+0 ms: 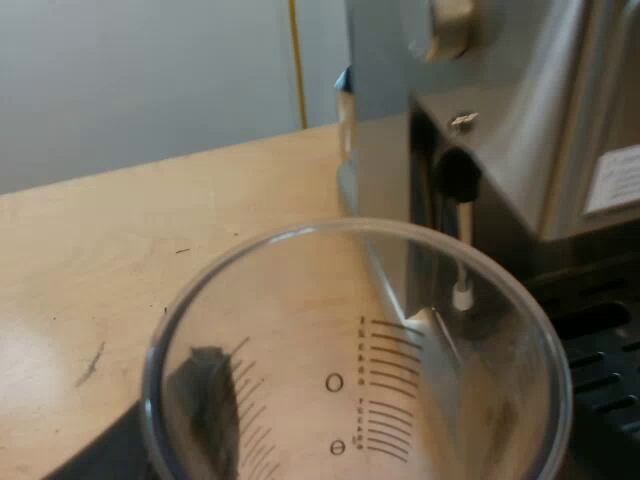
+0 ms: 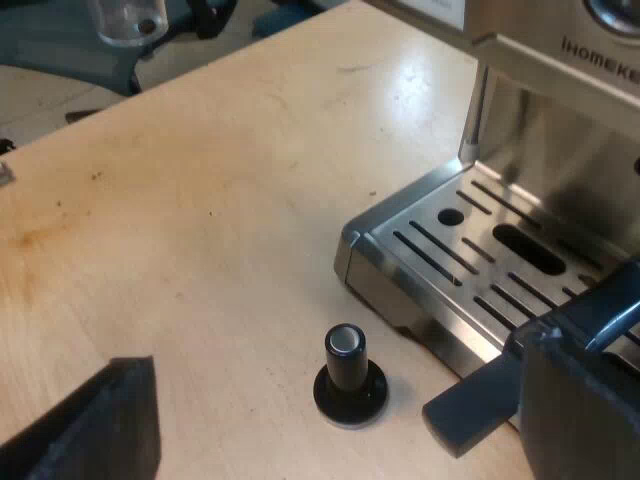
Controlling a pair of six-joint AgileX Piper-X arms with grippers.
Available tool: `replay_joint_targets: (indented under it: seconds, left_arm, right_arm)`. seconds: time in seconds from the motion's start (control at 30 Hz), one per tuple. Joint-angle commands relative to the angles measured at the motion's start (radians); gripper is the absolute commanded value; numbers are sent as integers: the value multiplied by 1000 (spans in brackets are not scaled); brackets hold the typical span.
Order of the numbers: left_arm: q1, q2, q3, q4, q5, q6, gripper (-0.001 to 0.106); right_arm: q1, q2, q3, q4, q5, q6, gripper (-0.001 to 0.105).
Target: Pour the beans into the coffee machine
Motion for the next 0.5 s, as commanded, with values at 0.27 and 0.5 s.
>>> replay_joint_targets:
  seconds: [0.27,0.5]
  left_arm:
    - [2,-4,222,-291,38,-30,22]
    - [2,7,356,-547,38,-69,22]
  right_arm:
    - [1,132,-7,-68,-8,-1,79]
    - [1,232,-7,-167,-5,-3,79]
